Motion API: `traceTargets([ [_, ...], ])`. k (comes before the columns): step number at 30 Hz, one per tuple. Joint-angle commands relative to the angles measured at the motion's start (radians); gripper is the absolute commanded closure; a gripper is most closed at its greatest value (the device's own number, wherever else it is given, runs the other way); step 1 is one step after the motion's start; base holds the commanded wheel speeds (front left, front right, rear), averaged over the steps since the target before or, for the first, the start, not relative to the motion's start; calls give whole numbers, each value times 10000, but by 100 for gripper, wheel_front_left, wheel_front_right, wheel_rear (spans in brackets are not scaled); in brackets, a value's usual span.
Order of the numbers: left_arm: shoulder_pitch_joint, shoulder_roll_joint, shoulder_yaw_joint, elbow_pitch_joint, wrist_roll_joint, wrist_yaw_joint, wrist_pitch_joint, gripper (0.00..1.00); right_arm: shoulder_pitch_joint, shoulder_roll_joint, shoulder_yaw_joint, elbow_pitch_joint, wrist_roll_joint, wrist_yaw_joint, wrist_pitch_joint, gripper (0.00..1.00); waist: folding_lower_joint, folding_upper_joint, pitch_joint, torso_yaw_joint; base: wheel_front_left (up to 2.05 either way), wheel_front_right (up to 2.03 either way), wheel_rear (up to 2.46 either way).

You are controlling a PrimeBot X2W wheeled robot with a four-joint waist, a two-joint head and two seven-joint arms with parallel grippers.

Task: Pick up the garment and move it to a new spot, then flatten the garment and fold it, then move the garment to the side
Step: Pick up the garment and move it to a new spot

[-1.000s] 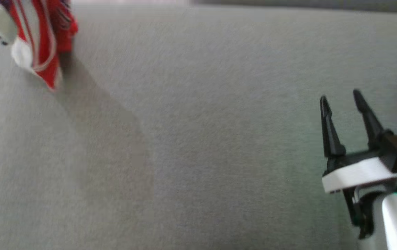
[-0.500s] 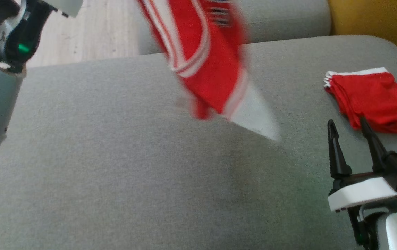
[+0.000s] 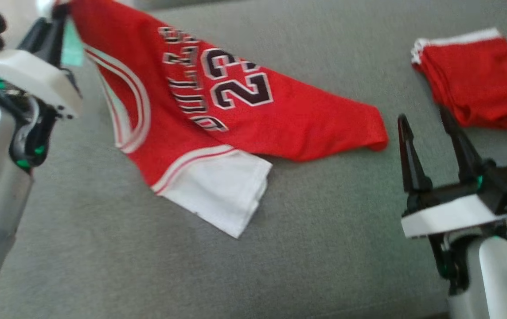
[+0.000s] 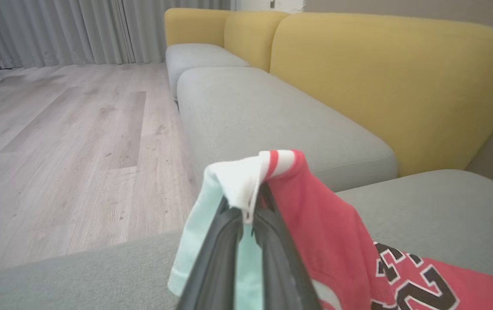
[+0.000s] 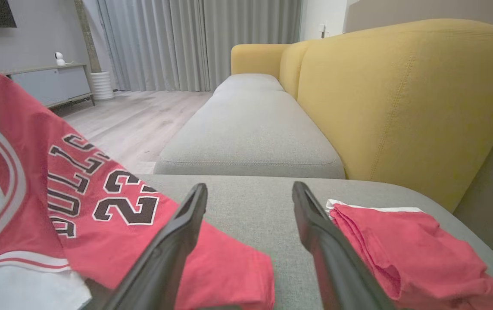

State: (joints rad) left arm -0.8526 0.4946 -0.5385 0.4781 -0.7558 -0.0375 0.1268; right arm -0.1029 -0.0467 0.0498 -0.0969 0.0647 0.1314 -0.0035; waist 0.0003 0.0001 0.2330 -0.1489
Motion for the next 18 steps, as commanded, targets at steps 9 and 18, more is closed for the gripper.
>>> traceTargets([
  [9, -1062, 281, 454, 1208, 616, 32, -1314, 53, -689, -36, 301, -50, 113, -7, -385, 0, -3, -1, 1295, -671, 0, 0, 0],
  [18, -570, -261, 188, 1682, 538, -253, -2115, 0, -525, -36, 153, 458, 88, -7, -498, 0, -3, -1, 228, 141, 0, 0, 0],
])
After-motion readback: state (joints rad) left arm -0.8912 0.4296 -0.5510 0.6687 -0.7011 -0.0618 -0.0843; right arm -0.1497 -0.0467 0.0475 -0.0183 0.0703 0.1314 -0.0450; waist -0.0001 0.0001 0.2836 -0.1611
